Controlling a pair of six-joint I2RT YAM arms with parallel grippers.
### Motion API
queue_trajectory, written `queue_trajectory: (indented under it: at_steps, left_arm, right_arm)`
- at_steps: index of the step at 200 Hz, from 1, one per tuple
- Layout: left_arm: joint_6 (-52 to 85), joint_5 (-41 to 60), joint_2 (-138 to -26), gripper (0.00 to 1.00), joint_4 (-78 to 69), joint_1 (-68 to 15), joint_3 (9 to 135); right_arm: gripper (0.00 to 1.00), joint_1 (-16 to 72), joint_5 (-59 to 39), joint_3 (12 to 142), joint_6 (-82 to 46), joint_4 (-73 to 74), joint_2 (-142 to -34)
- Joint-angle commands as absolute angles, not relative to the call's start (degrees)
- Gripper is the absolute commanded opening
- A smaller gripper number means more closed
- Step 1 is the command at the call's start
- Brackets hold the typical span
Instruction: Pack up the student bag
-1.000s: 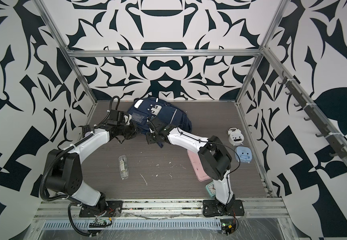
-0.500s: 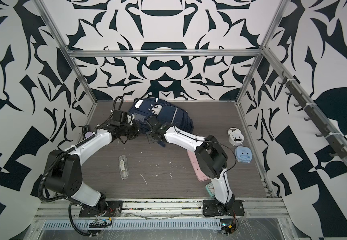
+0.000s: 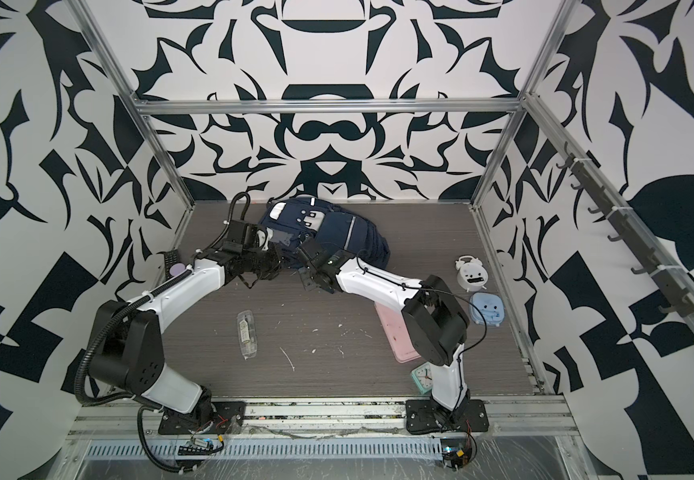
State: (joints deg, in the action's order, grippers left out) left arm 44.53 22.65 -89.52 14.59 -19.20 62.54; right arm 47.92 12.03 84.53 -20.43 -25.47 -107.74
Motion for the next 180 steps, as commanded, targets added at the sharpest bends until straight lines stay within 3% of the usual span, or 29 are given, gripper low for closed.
queue_trajectory:
  at_steps: [1, 100, 180]
  left_arm:
    - [43.2, 24.3, -87.1, 0.0, 14.7, -17.6, 64.7]
    - [41.3, 25.1, -86.1, 0.0, 15.7, -13.1, 63.5]
    - [42.7, 26.0, -87.1, 0.0, 14.0, -14.3, 63.2]
  right_arm:
    - [0.04, 46.9, 14.4, 82.2, -19.8, -24.8, -103.1]
    - [0.04, 36.6, 2.8, 68.4, -20.2, -23.4, -94.0]
    - [0.3, 42.9, -4.8, 67.4, -23.0, -14.1, -92.4]
